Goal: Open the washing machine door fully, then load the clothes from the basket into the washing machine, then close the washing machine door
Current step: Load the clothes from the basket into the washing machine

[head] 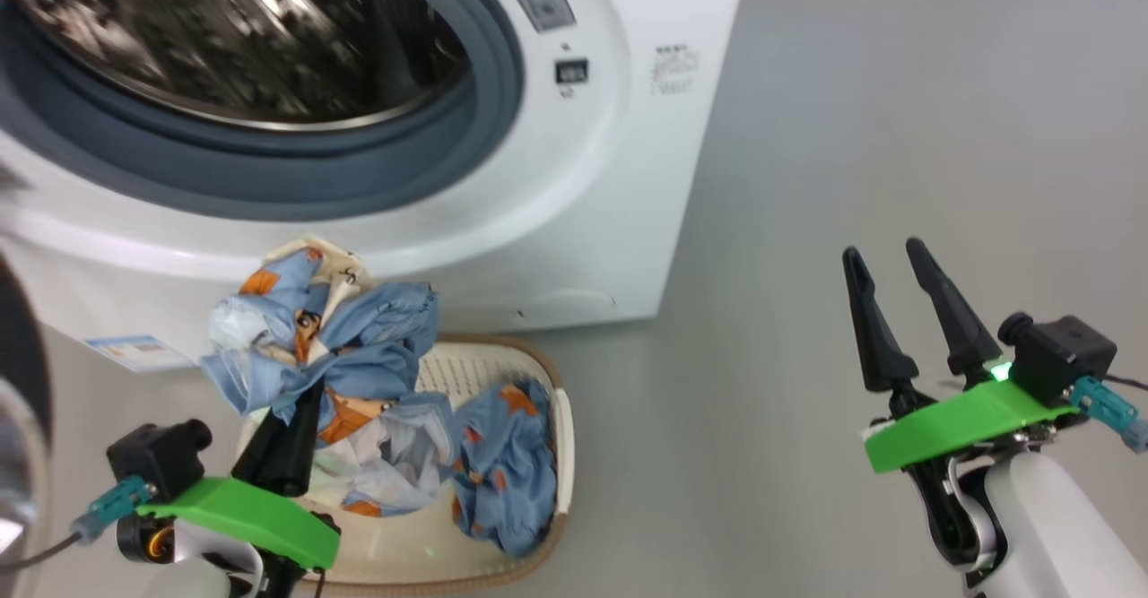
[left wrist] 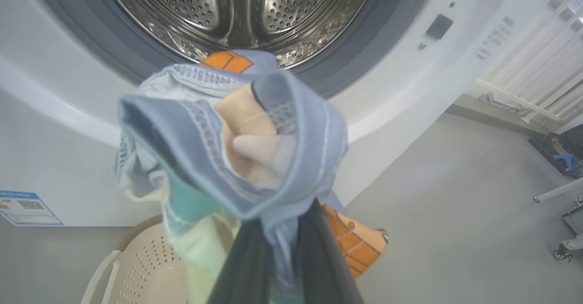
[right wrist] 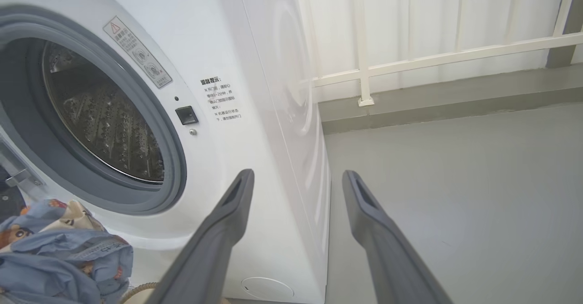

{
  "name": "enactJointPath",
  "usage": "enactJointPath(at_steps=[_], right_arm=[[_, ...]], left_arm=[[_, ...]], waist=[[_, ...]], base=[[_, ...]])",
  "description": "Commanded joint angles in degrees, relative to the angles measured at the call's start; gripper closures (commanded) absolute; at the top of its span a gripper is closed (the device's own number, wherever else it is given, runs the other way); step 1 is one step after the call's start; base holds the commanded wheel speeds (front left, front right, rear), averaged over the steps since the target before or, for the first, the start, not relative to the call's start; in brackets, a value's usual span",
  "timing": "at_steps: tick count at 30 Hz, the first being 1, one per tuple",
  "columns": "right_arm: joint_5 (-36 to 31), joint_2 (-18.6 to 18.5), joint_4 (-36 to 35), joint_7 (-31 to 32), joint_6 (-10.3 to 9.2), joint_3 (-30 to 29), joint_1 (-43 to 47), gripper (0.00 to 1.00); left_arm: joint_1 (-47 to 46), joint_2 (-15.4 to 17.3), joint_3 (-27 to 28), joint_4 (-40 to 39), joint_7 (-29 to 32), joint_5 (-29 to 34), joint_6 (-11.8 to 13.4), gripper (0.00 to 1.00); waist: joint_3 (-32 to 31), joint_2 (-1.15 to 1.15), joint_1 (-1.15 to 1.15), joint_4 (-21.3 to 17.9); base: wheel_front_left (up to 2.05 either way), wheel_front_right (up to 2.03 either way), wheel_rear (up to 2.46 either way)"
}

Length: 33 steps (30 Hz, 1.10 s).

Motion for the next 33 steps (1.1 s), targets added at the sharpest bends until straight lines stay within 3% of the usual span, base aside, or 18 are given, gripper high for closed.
enactJointPath(at_steps=[1,13,33], right_arm=[[0.85,-0.81,-1.01,-0.46,0.43,1.21,1.19,0.0],[1.78,-2.95,-0.64,-0.46,0.43,1.81,5.73,0.0],[2.55,-5.28,-0.43,-0.46,0.43,2.96,7.46,0.0]], left_arm=[[0.92,0.87,3.85,-3.6,-0.78,1.82,-0.11,1.0],[8.16,-2.92,11.68,-13.43,-0.78,10.69,0.28,1.0],[11.22,-7.52,16.71,-16.9,-0.79,17.92,0.1,1.0]], waist=[[-5.46,0.0,0.0,3.22],[-12.45,0.0,0.0,4.32],[-14.32,0.0,0.0,3.32]], base=[[0.0,0.0,0.0],[0.0,0.0,0.0],[0.0,0.0,0.0]])
